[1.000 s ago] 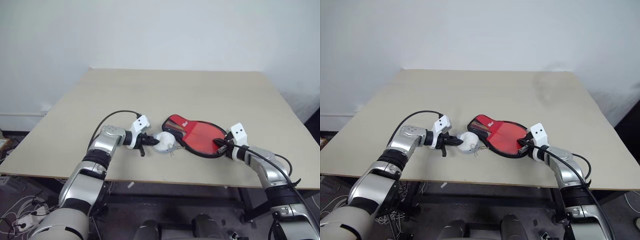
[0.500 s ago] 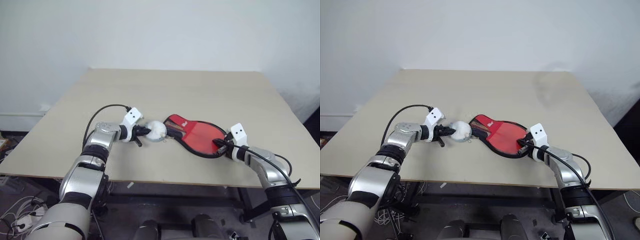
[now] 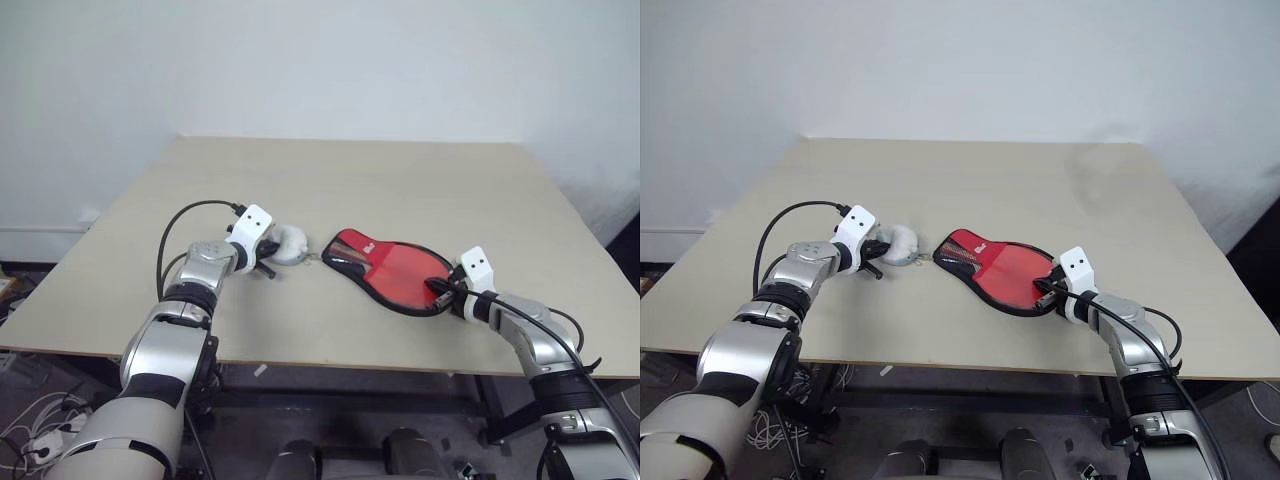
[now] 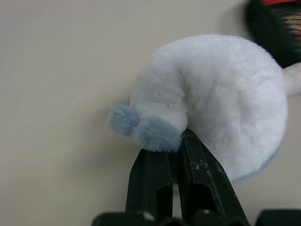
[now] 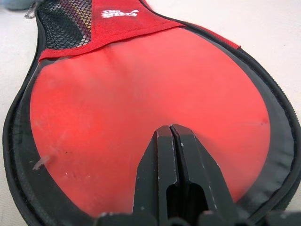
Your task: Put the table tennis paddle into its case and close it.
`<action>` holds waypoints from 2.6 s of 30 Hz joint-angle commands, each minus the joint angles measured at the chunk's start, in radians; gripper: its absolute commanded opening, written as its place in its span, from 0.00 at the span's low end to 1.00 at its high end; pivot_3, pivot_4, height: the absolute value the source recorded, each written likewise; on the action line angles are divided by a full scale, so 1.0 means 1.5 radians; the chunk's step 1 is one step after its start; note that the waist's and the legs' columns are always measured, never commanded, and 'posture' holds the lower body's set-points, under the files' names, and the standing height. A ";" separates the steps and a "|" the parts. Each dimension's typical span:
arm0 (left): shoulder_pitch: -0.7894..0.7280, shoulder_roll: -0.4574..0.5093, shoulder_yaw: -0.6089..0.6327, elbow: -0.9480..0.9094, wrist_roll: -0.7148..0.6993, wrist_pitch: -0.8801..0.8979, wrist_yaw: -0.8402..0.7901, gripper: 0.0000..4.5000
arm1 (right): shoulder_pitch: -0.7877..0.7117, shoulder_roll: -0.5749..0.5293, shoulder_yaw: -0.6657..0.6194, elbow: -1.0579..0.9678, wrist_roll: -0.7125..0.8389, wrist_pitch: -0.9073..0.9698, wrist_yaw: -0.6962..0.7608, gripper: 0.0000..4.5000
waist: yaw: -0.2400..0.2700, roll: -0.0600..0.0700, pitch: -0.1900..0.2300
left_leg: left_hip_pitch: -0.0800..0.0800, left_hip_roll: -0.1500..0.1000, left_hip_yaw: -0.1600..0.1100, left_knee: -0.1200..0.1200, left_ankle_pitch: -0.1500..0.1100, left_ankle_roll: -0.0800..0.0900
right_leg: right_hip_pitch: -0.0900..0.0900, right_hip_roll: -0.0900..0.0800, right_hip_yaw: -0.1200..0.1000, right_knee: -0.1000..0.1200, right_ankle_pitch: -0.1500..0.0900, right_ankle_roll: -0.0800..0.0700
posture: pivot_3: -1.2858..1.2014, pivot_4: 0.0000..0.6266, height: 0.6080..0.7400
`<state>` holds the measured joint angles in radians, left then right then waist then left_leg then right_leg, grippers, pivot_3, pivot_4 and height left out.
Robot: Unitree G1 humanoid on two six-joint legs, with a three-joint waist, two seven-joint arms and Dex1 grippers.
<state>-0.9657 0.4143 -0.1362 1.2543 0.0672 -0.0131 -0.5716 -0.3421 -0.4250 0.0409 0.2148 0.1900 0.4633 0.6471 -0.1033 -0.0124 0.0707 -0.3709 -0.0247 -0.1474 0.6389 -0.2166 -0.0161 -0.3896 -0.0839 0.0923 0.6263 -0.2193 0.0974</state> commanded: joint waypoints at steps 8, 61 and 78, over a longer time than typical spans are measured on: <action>-0.042 0.004 0.026 0.012 0.009 -0.004 0.063 0.12 | 0.007 0.002 0.017 0.010 -0.011 0.012 0.002 0.00 | 0.000 -0.001 0.000 | 0.001 0.000 0.000 -0.001 0.000 0.000 | 0.000 0.000 0.000 0.000 0.000 0.000 | 0.52 0.00 1.00; 0.320 -0.071 0.241 -0.695 -0.174 0.221 0.255 0.86 | -0.130 0.135 -0.106 -0.042 0.096 -0.061 -0.101 0.00 | 0.021 0.000 0.000 | 0.001 -0.001 0.000 -0.006 0.002 -0.004 | 0.000 -0.001 0.000 -0.001 0.003 -0.004 | 0.52 0.00 1.00; 0.323 -0.126 0.212 -0.696 -0.167 0.199 0.272 0.86 | -0.139 0.100 -0.117 -0.048 0.115 -0.045 -0.085 0.00 | 0.021 0.000 0.000 | 0.001 -0.001 0.000 -0.007 0.002 -0.004 | -0.001 -0.001 0.000 -0.002 0.003 -0.004 | 0.52 0.00 1.00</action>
<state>-0.4620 0.2272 0.1851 0.2625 -0.1856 0.3084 -0.1697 -0.5118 -0.2652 -0.1115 0.1814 0.3389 0.3979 0.5156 -0.0714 -0.0121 0.0713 -0.3689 -0.0259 -0.1476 0.6290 -0.2129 -0.0227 -0.3904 -0.0848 0.0925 0.6239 -0.2155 0.0920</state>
